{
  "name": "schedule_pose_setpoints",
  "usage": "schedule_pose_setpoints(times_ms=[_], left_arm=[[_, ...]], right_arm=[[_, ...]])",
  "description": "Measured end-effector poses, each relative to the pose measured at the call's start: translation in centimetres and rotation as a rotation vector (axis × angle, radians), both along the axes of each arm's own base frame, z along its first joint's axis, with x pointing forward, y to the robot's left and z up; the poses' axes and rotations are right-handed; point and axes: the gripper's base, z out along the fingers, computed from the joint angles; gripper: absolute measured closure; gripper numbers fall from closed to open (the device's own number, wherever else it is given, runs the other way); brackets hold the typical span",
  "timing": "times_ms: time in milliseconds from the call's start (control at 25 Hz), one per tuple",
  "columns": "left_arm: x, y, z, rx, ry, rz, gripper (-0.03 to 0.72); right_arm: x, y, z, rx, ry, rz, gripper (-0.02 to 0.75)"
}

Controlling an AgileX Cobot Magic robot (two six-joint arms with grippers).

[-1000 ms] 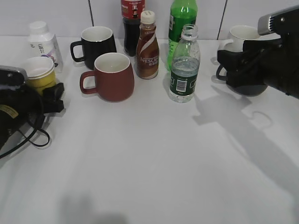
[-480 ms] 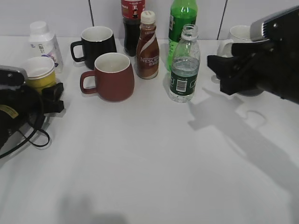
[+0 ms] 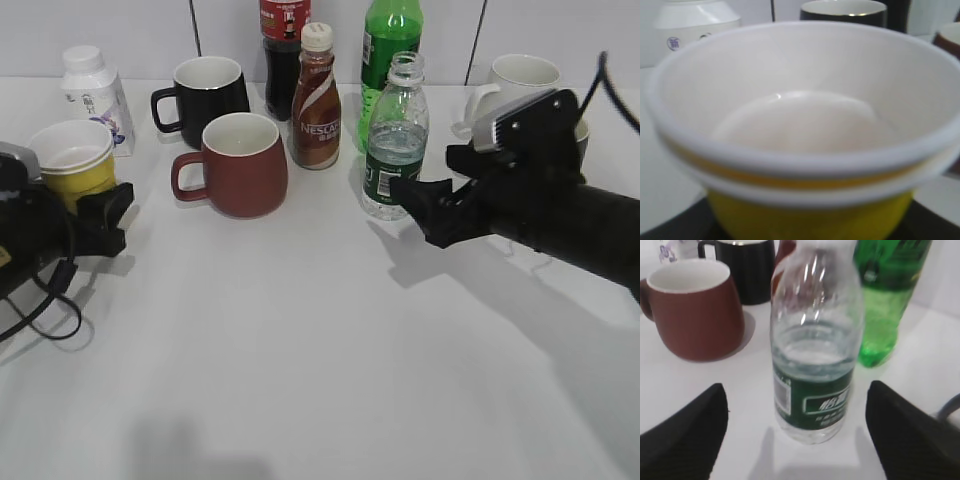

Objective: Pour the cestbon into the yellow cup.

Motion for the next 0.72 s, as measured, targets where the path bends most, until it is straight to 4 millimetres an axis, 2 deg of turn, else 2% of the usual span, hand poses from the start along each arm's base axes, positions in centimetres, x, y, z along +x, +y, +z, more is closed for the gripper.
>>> schedule_pose_setpoints(times_ms=[280, 720], left_arm=[[-1.8, -1.1, 0.1, 0.031, 0.013, -0.167, 0.246], [-2.7, -2.4, 0.0, 0.011, 0.034, -0.332, 0.246]], right_arm=[[2.6, 0.9, -1.4, 0.007, 0.003, 0.001, 0.078], [6.4, 2.6, -2.5, 0.007, -0.04, 0.039, 0.078]])
